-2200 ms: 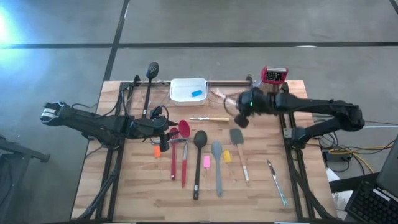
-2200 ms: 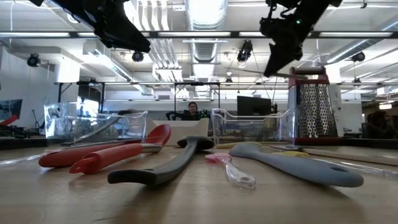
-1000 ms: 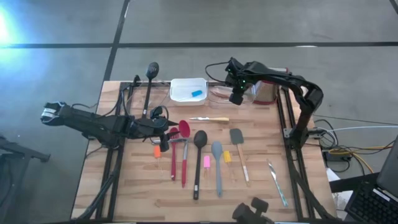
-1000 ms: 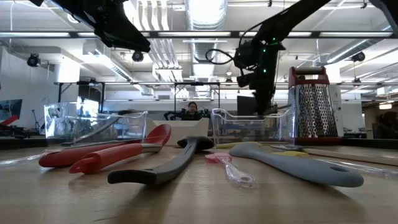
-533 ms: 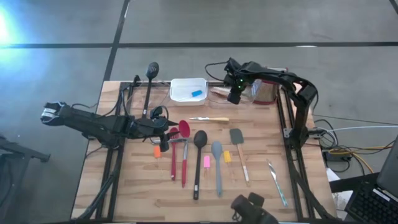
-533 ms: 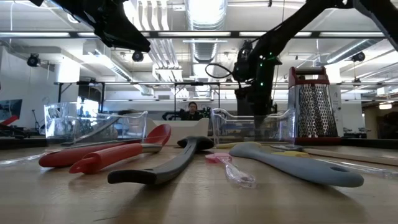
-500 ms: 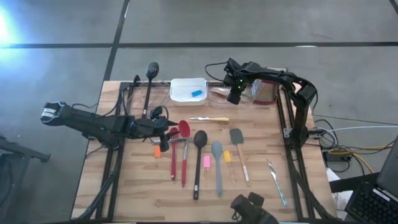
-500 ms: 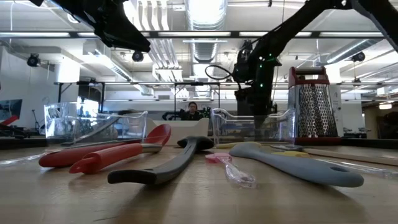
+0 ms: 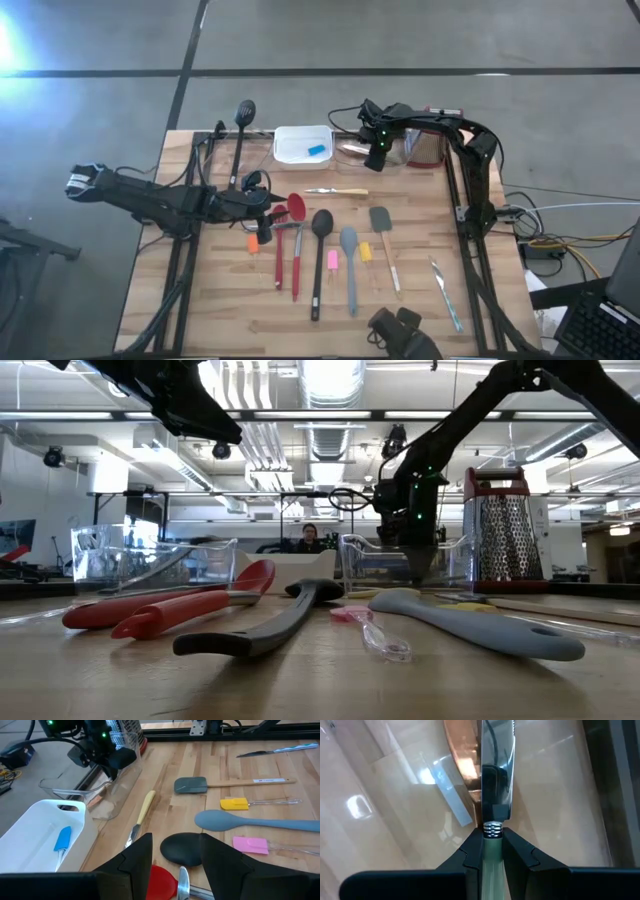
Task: Pick & Place Kitchen Items
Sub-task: Put the green knife into the right transparent bin
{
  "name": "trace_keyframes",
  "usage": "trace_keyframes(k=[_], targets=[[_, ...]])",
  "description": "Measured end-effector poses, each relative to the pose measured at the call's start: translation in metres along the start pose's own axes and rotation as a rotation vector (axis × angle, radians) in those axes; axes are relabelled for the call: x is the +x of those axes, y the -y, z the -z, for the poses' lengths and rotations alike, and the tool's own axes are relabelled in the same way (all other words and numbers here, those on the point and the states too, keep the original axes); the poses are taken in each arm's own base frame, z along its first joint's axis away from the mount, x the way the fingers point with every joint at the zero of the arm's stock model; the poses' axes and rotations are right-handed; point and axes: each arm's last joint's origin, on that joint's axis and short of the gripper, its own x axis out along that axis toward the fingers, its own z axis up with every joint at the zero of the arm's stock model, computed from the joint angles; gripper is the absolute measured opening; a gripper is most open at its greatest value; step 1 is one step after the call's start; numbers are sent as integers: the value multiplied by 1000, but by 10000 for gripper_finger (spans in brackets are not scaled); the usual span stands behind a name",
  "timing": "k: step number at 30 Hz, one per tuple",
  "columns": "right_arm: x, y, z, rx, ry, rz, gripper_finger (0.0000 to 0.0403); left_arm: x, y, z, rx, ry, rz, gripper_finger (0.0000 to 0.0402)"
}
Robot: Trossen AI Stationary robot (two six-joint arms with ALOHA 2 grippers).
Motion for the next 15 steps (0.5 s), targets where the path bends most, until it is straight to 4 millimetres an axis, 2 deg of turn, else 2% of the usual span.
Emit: trace_keyframes(k=[5,11,15], targets=[[0,2,0,12,13,-11,43,0,0,0,0,0,0,168],[-2,2,-1,38,27,-8,112,0,0,0,0,0,0,168],[-2,2,-1,41,28,-7,136,0,0,0,0,0,0,168]])
